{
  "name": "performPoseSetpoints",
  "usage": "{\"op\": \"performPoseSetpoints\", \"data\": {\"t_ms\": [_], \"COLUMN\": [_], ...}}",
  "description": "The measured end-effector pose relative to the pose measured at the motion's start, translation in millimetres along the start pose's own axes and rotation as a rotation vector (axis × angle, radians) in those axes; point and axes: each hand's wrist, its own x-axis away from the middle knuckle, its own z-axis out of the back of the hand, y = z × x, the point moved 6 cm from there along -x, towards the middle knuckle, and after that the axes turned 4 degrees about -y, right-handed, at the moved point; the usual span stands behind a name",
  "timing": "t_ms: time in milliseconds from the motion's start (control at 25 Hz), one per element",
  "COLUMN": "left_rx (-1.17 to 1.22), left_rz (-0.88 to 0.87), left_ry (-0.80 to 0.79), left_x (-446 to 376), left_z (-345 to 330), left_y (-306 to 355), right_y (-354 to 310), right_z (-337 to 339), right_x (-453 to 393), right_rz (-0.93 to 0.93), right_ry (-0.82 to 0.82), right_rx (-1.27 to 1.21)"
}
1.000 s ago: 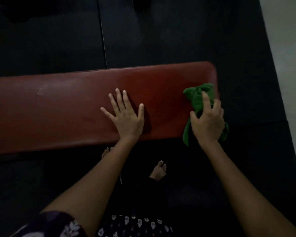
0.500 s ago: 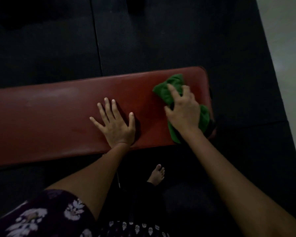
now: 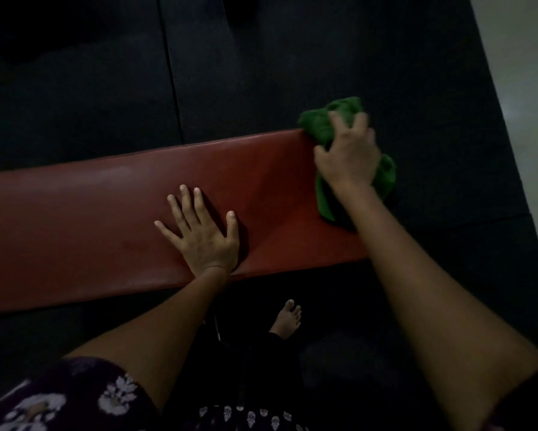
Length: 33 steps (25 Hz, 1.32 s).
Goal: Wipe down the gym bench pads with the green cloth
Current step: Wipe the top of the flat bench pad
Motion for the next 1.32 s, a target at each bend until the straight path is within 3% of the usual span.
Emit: {"op": "performPoseSetpoints", "data": {"t_ms": [120, 200, 400, 520, 720, 880, 960, 1040, 1120, 1200, 1240, 1320], "left_rx": [-0.010, -0.010, -0.004, -0.004, -0.017, -0.015, -0.015, -0.014, -0.018, -0.017, -0.013, -0.012], "left_rz": [-0.004, -0.005, 0.001, -0.005, -0.004, -0.006, -0.008, -0.010, -0.020, -0.025, -0.027, -0.039], "left_ry": [0.010, 0.008, 0.000, -0.003, -0.014, -0.022, -0.024, -0.027, -0.016, -0.008, -0.006, -0.011], "left_x": [0, -1, -1, -1, -1, 0, 0, 0, 0, -1, -1, 1], "left_z": [0, 0, -1, 0, -1, -1, -2, -3, -2, -2, -2, -2], "left_y": [-1, -2, -1, 0, 1, 1, 1, 1, 1, 1, 0, 0], "right_y": [-79, -83, 27, 68, 111, 126, 101, 53, 13, 15, 30, 74], "right_z": [-32, -36, -3, -1, -23, -39, -45, -50, -58, -60, -55, -42], "right_x": [33, 34, -10, -5, 60, 127, 139, 145, 150, 151, 148, 142], "right_rz": [0.366, 0.420, 0.067, -0.037, -0.072, -0.284, -0.354, -0.260, -0.016, 0.176, 0.177, -0.065], "right_ry": [-0.095, -0.108, -0.050, -0.048, -0.014, 0.130, 0.216, 0.235, 0.159, 0.071, 0.075, 0.155], "right_rx": [0.050, 0.076, -0.039, -0.158, -0.278, -0.382, -0.280, -0.216, -0.168, -0.087, -0.054, -0.061]}}
